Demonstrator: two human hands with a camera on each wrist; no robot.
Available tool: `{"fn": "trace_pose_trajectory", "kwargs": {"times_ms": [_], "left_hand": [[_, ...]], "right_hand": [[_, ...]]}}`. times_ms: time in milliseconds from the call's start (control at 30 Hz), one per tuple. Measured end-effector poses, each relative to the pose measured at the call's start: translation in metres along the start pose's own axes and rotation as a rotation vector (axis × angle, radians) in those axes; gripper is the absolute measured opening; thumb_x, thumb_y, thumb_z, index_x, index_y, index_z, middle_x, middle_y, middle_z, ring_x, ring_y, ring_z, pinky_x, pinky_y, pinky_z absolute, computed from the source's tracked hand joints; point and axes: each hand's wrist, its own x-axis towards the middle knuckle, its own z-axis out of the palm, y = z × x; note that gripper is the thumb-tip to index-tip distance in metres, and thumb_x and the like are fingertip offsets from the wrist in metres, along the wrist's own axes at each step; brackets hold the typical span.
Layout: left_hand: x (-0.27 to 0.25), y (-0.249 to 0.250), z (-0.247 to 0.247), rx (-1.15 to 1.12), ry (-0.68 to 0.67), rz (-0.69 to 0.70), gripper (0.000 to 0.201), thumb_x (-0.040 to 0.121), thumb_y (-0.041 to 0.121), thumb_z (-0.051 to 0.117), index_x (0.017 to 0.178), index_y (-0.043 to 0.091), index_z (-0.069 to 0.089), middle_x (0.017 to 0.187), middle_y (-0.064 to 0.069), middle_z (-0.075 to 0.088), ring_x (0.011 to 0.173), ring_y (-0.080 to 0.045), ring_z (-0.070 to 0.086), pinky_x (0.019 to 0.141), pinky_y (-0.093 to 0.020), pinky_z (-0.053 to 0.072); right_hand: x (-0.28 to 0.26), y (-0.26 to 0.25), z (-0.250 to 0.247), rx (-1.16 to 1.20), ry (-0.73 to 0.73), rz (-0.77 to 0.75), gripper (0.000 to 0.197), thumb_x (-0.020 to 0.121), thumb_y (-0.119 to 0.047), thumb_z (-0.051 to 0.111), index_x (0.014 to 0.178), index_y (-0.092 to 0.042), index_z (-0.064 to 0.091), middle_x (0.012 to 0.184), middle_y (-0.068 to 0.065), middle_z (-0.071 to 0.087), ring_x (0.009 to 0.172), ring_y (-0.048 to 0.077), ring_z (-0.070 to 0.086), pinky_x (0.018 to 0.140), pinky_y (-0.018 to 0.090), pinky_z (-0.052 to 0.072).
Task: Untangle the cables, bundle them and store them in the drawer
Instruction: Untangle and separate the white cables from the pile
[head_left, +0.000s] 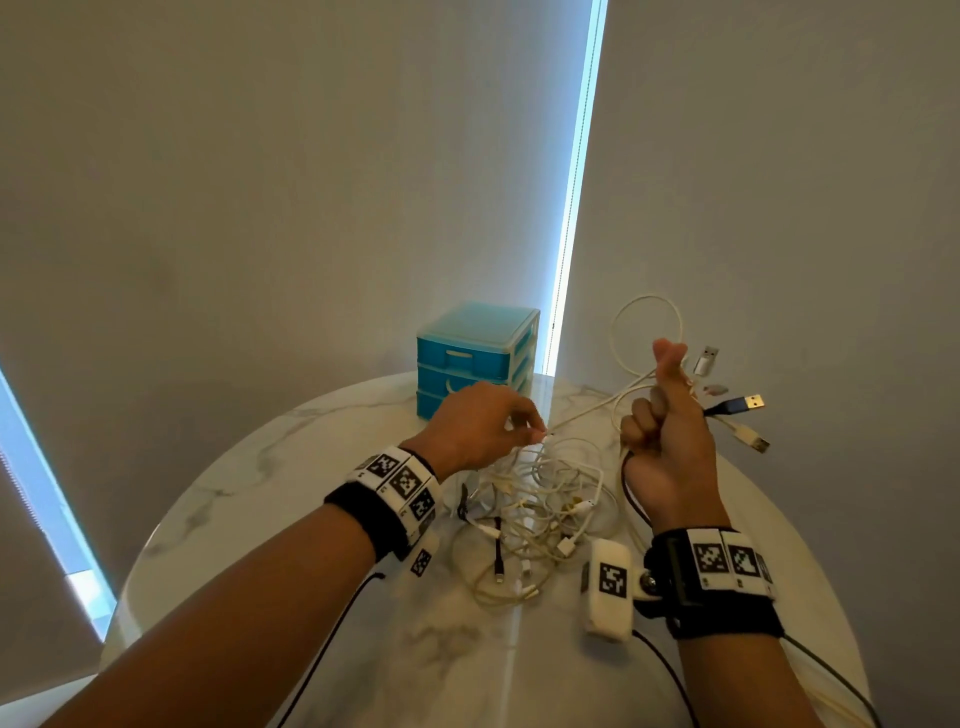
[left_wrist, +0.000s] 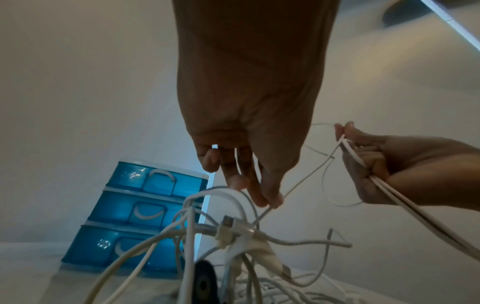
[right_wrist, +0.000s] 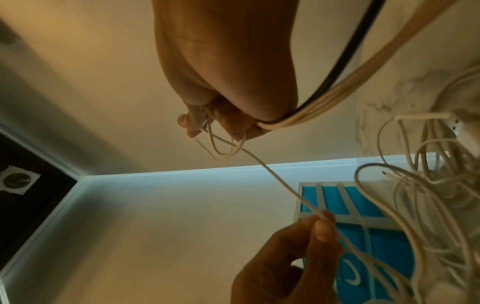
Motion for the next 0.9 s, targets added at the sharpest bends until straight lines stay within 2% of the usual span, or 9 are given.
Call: {"fn": "trace_pose_trajectory", "kwargs": {"times_ms": [133, 233, 333, 433, 533, 633, 733, 833, 900], "left_hand": [[0.004, -0.005, -0.003, -0.263, 0.144, -0.078, 0.01, 0.101, 0.034, 0.071, 0.1, 0.025, 0.074, 0.108, 0.008, 0.075, 0.103, -0.011, 0.071, 0.089, -0.029, 0.059], [0.006, -0.009, -0.019, -0.567, 0.349, -0.225, 0.016, 0.103, 0.031, 0.068, 0.098, 0.017, 0.073, 0.086, 0.003, 0.077, 0.075, -0.015, 0.075, 0.065, -0.021, 0.057], [0.012, -0.017, -0.031, -0.785, 0.461, -0.322, 0.017, 0.103, 0.026, 0.066, 0.103, 0.01, 0.073, 0.073, -0.006, 0.077, 0.073, -0.029, 0.073, 0.067, -0.035, 0.054], [0.012, -0.02, -0.039, -0.977, 0.563, -0.338, 0.017, 0.105, 0.024, 0.065, 0.103, 0.008, 0.071, 0.069, 0.0, 0.073, 0.07, -0.024, 0.069, 0.069, -0.038, 0.055], [0.008, -0.004, -0.043, -1.078, 0.467, -0.238, 0.013, 0.107, 0.019, 0.063, 0.101, 0.008, 0.069, 0.075, 0.001, 0.071, 0.068, -0.019, 0.066, 0.065, -0.033, 0.054], [0.005, 0.01, -0.044, -1.01, 0.345, -0.126, 0.01, 0.108, 0.013, 0.06, 0.107, 0.003, 0.064, 0.092, -0.004, 0.075, 0.067, -0.019, 0.067, 0.06, -0.028, 0.054], [0.005, 0.008, -0.043, -0.915, 0.439, -0.134, 0.004, 0.106, 0.009, 0.062, 0.106, 0.006, 0.06, 0.093, -0.006, 0.076, 0.065, -0.017, 0.066, 0.059, -0.026, 0.053], [0.002, -0.009, -0.04, -0.977, 0.642, -0.238, 0.008, 0.104, 0.007, 0.064, 0.11, 0.004, 0.061, 0.09, -0.002, 0.074, 0.065, -0.012, 0.064, 0.062, -0.028, 0.054], [0.001, -0.019, -0.039, -1.011, 0.653, -0.274, 0.009, 0.105, 0.01, 0.065, 0.111, 0.004, 0.062, 0.089, 0.0, 0.074, 0.067, -0.011, 0.066, 0.065, -0.028, 0.056]], "right_hand": [[0.006, 0.007, -0.01, -0.121, 0.082, 0.042, 0.043, 0.097, -0.052, 0.07, 0.127, -0.021, 0.075, 0.064, -0.008, 0.019, 0.049, 0.006, 0.018, 0.042, 0.019, 0.02], [0.007, 0.014, -0.012, -0.22, 0.157, 0.106, 0.028, 0.091, -0.05, 0.08, 0.088, -0.023, 0.07, 0.063, -0.007, 0.021, 0.049, 0.007, 0.019, 0.041, 0.022, 0.02], [0.005, 0.016, -0.011, -0.337, 0.091, 0.097, 0.044, 0.088, -0.049, 0.085, 0.064, -0.031, 0.052, 0.062, -0.006, 0.021, 0.052, 0.01, 0.017, 0.044, 0.026, 0.017], [-0.003, 0.018, -0.002, -0.477, -0.002, 0.058, 0.037, 0.085, -0.049, 0.087, 0.077, -0.022, 0.063, 0.059, -0.007, 0.028, 0.049, 0.011, 0.022, 0.044, 0.027, 0.02], [-0.008, 0.025, 0.003, -0.673, -0.121, -0.053, 0.036, 0.084, -0.052, 0.087, 0.107, -0.025, 0.081, 0.058, -0.005, 0.054, 0.043, 0.021, 0.042, 0.047, 0.025, 0.035], [-0.014, 0.043, 0.009, -0.921, -0.282, -0.103, 0.037, 0.084, -0.055, 0.086, 0.115, -0.036, 0.081, 0.083, -0.009, 0.08, 0.072, 0.009, 0.074, 0.069, 0.021, 0.054], [-0.01, 0.063, 0.004, -0.998, -0.393, 0.048, 0.034, 0.086, -0.048, 0.087, 0.116, -0.033, 0.082, 0.1, -0.017, 0.082, 0.097, -0.002, 0.075, 0.085, 0.022, 0.053], [0.001, 0.071, -0.006, -1.257, -0.365, 0.065, 0.033, 0.083, -0.048, 0.088, 0.111, -0.029, 0.083, 0.083, -0.01, 0.078, 0.078, 0.003, 0.071, 0.069, 0.023, 0.047], [0.003, 0.073, -0.01, -1.35, -0.358, 0.087, 0.036, 0.08, -0.047, 0.088, 0.111, -0.03, 0.082, 0.073, -0.01, 0.071, 0.066, 0.002, 0.063, 0.062, 0.023, 0.045]]}}
